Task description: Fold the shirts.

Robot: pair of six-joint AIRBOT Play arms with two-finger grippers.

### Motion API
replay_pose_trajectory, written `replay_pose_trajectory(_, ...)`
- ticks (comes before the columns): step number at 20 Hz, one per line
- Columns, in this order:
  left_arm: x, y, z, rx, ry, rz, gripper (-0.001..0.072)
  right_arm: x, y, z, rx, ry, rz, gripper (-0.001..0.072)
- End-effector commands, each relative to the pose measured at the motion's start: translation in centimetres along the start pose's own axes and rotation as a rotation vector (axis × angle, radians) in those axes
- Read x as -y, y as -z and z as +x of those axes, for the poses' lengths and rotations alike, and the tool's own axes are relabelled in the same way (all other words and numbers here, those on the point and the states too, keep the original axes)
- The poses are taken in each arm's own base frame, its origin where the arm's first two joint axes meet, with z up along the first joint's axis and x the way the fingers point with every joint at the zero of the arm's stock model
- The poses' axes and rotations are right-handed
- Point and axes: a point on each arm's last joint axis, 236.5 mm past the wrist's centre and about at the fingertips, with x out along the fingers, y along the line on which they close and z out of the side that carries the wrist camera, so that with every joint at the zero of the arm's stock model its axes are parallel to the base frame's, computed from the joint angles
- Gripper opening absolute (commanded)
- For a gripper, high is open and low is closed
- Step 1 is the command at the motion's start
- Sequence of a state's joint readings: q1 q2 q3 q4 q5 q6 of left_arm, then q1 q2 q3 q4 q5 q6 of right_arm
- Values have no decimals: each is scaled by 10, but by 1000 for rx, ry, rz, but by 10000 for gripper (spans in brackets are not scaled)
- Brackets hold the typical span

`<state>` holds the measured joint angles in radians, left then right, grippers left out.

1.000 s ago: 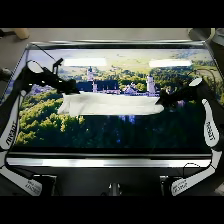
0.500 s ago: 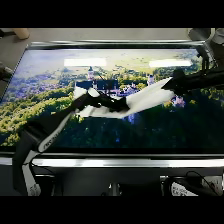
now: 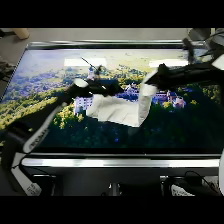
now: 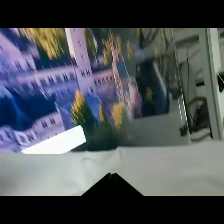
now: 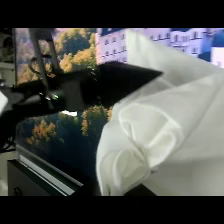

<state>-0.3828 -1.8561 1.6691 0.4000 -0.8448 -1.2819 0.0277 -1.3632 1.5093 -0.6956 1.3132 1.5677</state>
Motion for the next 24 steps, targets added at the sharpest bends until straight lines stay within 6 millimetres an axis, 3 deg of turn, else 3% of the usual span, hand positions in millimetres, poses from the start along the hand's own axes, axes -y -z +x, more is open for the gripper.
replay_pose_trajectory(1,-18,-87,-154,204,-218,140,26,-41,3,106,-9,-144,5,22)
replay_pose_trajectory(3,-6,-112,-236,318,-276,170,26,-25,20,181,-45,-131,71,27)
replay_pose_trajectory(4,3,-114,-267,352,-289,183,26,-12,29,209,-66,-116,105,168)
replay_pose_trajectory(5,12,-113,-291,372,-299,193,26,-7,44,230,-116,-139,155,539)
replay_pose_trajectory(6,17,-110,-308,379,-311,204,27,-10,56,237,-170,-193,151,703)
replay_pose_trajectory(8,20,-101,-329,372,-364,234,26,-1,62,219,-243,-213,122,698)
replay_pose_trajectory(10,10,-92,-335,334,-435,256,27,29,41,177,-236,-139,111,697)
replay_pose_trajectory(11,4,-89,-334,313,-457,259,27,53,26,149,-208,-66,110,696)
replay_pose_trajectory(12,-1,-86,-331,301,-470,259,27,82,14,120,-184,28,107,694)
replay_pose_trajectory(13,-5,-83,-327,291,-469,249,27,124,11,87,-187,170,110,692)
replay_pose_trajectory(14,-9,-79,-321,276,-467,240,27,168,18,58,-216,323,144,683)
replay_pose_trajectory(15,-15,-74,-316,259,-466,227,27,210,38,33,-283,460,195,667)
replay_pose_trajectory(16,-20,-69,-310,242,-465,216,27,235,60,25,-343,520,234,666)
replay_pose_trajectory(17,-24,-64,-305,224,-463,206,27,247,81,32,-378,509,284,666)
replay_pose_trajectory(19,-26,-56,-294,195,-455,201,27,238,103,73,-368,369,329,666)
replay_pose_trajectory(21,-20,-52,-285,180,-443,212,27,237,103,108,-305,324,330,656)
replay_pose_trajectory(23,-12,-48,-279,168,-432,228,27,238,91,129,-235,323,319,580)
replay_pose_trajectory(24,-9,-46,-276,163,-427,236,27,235,80,137,-186,304,331,450)
